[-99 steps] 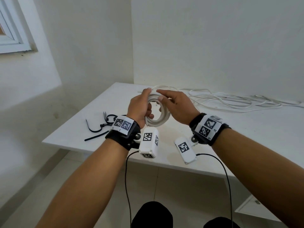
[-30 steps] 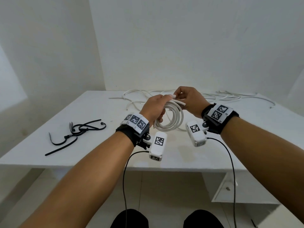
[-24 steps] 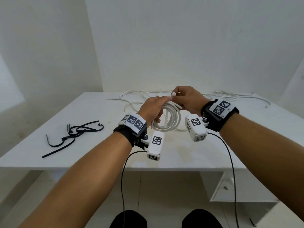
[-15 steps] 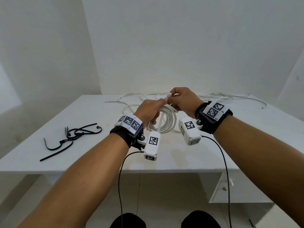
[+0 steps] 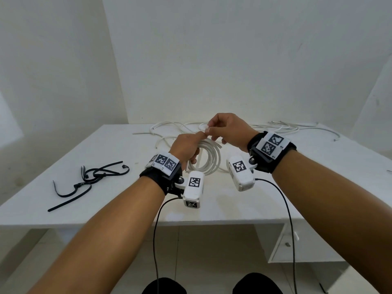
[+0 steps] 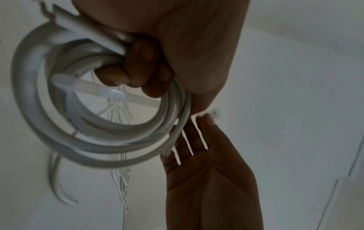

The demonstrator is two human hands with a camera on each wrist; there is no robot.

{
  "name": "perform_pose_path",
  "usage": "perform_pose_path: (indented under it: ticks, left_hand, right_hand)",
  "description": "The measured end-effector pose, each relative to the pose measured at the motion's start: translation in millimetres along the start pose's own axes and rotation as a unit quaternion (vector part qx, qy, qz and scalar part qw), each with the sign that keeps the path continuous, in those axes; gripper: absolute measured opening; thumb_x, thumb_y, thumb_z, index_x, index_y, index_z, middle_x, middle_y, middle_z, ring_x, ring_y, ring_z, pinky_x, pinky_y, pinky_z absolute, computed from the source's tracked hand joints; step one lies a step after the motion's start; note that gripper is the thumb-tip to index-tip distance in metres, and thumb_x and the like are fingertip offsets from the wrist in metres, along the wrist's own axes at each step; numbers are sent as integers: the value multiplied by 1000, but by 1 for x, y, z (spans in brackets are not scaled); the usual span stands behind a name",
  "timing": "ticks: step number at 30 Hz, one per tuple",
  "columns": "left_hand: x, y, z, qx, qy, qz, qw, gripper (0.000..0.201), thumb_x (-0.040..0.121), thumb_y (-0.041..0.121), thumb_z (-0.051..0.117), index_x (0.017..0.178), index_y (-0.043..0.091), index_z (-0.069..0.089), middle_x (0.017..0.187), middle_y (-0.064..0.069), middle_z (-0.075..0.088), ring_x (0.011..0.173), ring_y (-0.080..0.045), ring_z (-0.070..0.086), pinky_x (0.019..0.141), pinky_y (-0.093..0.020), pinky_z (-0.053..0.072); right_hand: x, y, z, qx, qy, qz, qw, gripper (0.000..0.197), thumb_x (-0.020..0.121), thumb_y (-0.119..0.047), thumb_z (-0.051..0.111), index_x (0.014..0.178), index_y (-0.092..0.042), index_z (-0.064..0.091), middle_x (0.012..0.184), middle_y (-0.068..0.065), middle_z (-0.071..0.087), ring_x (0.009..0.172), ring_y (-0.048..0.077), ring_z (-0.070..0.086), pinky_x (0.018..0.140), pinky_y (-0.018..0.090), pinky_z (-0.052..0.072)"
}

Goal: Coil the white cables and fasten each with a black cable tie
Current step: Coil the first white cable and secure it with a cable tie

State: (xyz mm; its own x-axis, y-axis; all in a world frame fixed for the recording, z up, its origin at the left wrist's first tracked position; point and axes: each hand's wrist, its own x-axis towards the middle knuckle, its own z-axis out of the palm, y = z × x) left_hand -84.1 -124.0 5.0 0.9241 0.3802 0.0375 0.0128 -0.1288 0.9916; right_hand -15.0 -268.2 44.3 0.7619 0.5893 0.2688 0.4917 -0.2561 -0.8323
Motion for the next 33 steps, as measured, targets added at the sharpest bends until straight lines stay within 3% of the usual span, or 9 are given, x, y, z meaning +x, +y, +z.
perform_pose_path:
  ticks: [3, 5, 8, 11, 17, 21, 25, 28, 33]
  left_hand:
    - [4, -2, -3, -41, 43, -22, 998, 33, 85, 38, 61, 65, 12, 56, 44, 0, 42, 37, -17, 34, 48, -29, 35]
    - [5, -2, -4, -65, 63, -29, 995, 31, 84, 37, 60, 66, 11, 57, 43, 0, 43, 38, -18, 35, 49, -29, 36]
    - [7, -1, -3, -96, 74, -42, 992, 32, 85, 38, 59, 72, 9, 62, 44, 0, 45, 38, -18, 37, 46, -28, 37]
    - [8, 1, -1, -113, 71, -53, 990, 36, 82, 42, 59, 77, 7, 68, 53, -7, 53, 37, -20, 42, 47, -28, 38]
    - [9, 3, 1, -156, 70, -63, 983, 33, 84, 40, 61, 75, 8, 65, 53, -7, 48, 38, -18, 39, 44, -26, 37]
    - [12, -2, -3, -142, 67, -64, 986, 32, 85, 40, 60, 77, 9, 65, 52, -3, 46, 37, -17, 37, 45, -27, 36]
    - [11, -13, -1, -138, 54, -45, 988, 29, 88, 35, 58, 78, 9, 63, 51, -2, 43, 37, -15, 30, 45, -28, 38]
    - [12, -12, -2, -130, 55, -50, 989, 25, 88, 31, 57, 71, 12, 57, 46, 1, 41, 35, -13, 29, 47, -29, 37]
    - [13, -13, -3, -56, 60, -15, 997, 29, 87, 33, 58, 67, 12, 57, 48, -1, 45, 37, -15, 35, 48, -27, 35]
  right_hand:
    - [-6, -1, 0, -131, 21, -99, 986, 16, 86, -24, 74, 96, -23, 62, 108, -4, 65, 88, 11, 64, 70, 18, 45]
    - [-11, 1, 1, -216, -34, -163, 962, 17, 84, -26, 76, 97, -27, 67, 127, -2, 54, 106, 11, 59, 82, 18, 45]
    - [-18, 9, 8, -327, -120, -199, 916, 30, 77, -29, 83, 104, -28, 72, 149, 0, 35, 128, 19, 44, 102, 33, 42]
    - [-21, 16, 19, -412, -99, -217, 880, 53, 65, -48, 87, 111, -35, 65, 155, -2, 25, 136, 26, 33, 104, 45, 34]
    - [-24, 21, 29, -430, -17, -258, 865, 38, 72, -51, 80, 104, -36, 66, 154, 1, 32, 137, 27, 34, 102, 50, 34]
    - [-21, 26, 33, -320, 7, -275, 907, 19, 86, -43, 64, 92, -28, 73, 145, 0, 49, 130, 26, 46, 100, 51, 40]
    - [-16, 23, 32, -249, 62, -314, 914, 13, 91, -21, 65, 85, -11, 72, 114, 2, 66, 99, 19, 60, 84, 33, 47]
    - [-20, 21, 31, -195, 86, -308, 927, 11, 91, -12, 67, 83, -5, 70, 100, 2, 66, 82, 0, 55, 75, 9, 38]
    - [-20, 27, 30, -195, 114, -293, 929, 8, 90, -13, 69, 86, -8, 73, 111, 0, 65, 81, -8, 54, 73, 4, 37]
